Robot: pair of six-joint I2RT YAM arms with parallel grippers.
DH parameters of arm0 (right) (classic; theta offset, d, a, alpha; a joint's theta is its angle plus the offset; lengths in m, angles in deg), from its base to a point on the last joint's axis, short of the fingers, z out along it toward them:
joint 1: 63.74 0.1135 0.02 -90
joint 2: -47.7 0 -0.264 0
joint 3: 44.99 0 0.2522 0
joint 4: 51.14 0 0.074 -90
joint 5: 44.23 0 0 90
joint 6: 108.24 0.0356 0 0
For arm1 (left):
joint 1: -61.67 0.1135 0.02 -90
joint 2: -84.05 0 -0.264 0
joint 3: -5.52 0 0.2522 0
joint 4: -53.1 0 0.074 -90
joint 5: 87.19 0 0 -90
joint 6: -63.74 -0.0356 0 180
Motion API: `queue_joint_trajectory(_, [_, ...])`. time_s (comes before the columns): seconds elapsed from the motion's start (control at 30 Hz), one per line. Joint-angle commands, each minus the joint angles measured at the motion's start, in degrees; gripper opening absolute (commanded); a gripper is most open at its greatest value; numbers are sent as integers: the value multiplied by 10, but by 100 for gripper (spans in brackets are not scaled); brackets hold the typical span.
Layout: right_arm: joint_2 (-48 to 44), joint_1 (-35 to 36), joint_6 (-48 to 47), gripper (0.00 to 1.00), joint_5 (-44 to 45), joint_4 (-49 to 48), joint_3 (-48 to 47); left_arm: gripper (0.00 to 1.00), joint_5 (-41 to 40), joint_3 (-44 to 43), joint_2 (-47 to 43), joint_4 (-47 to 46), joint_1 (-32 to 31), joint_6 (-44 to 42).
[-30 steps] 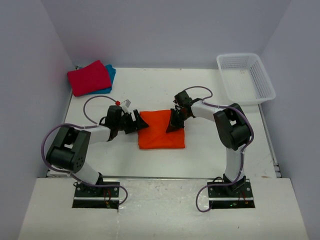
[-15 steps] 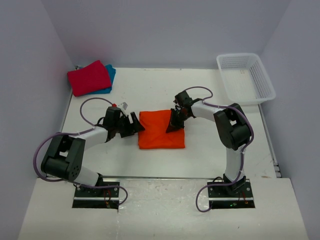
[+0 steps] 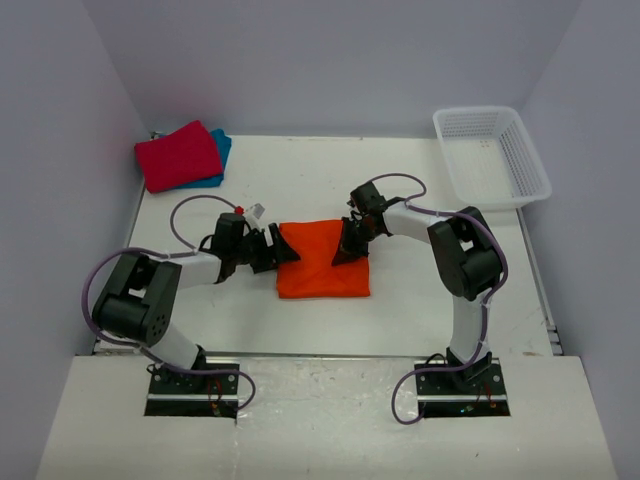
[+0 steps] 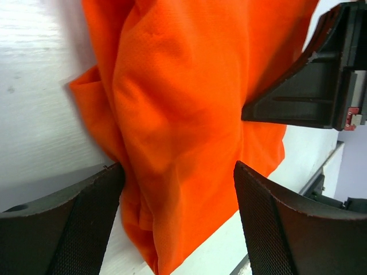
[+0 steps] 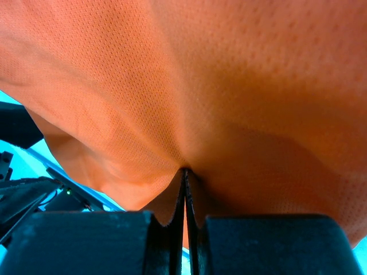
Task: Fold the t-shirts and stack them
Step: Put the neatly folded tshirt into the corner of the board with the left arm
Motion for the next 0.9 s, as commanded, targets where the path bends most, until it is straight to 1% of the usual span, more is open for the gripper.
queue_joint_trajectory(0.0, [-7, -2, -3, 0, 28, 5, 15, 80, -15, 35, 71, 82, -8, -14])
queue_joint_trajectory(0.07, [-9, -3, -4, 0, 28, 5, 16, 79, -8, 31, 100, 67, -11, -13])
queue_joint_trajectory(0.2, [-9, -3, -3, 0, 31, 5, 18, 76, -1, 30, 129, 47, -13, -14])
queue_joint_trajectory(0.3, [-5, -3, -3, 0, 29, 3, 18, 68, 5, 30, 148, 36, -13, -13])
queue_joint_trajectory(0.43, [-2, -3, -3, 0, 28, 1, 18, 53, 1, 30, 158, 30, -14, -18])
queue_joint_trajectory(0.47, [-1, -3, -3, 0, 26, 1, 18, 51, -2, 30, 162, 30, -14, -18])
queue_joint_trajectory(0.5, [-3, -3, -3, 0, 24, 1, 19, 43, -5, 29, 164, 31, -14, -18])
queue_joint_trajectory(0.53, [-3, -3, -3, 0, 25, -1, 19, 37, -4, 27, 167, 30, -14, -20])
queue_joint_trajectory(0.6, [-5, -3, -3, 0, 25, -1, 20, 32, -4, 23, 172, 30, -14, -20])
queue_joint_trajectory(0.63, [-5, -3, -3, 0, 25, -1, 21, 23, -5, 19, 177, 31, -14, -23])
queue_joint_trajectory(0.67, [-5, -2, -4, 0, 25, -1, 21, 19, -5, 16, 179, 32, -14, -25])
queue_joint_trajectory(0.7, [-5, -3, -4, 0, 24, -2, 22, 12, -6, 12, 181, 32, -14, -26])
queue_joint_trajectory(0.77, [-6, -2, -4, 0, 23, -5, 27, 0, -6, 8, 186, 33, -14, -29])
queue_joint_trajectory(0.87, [-10, -2, -7, 0, 22, -9, 32, 0, -9, -1, 184, 44, -14, -37])
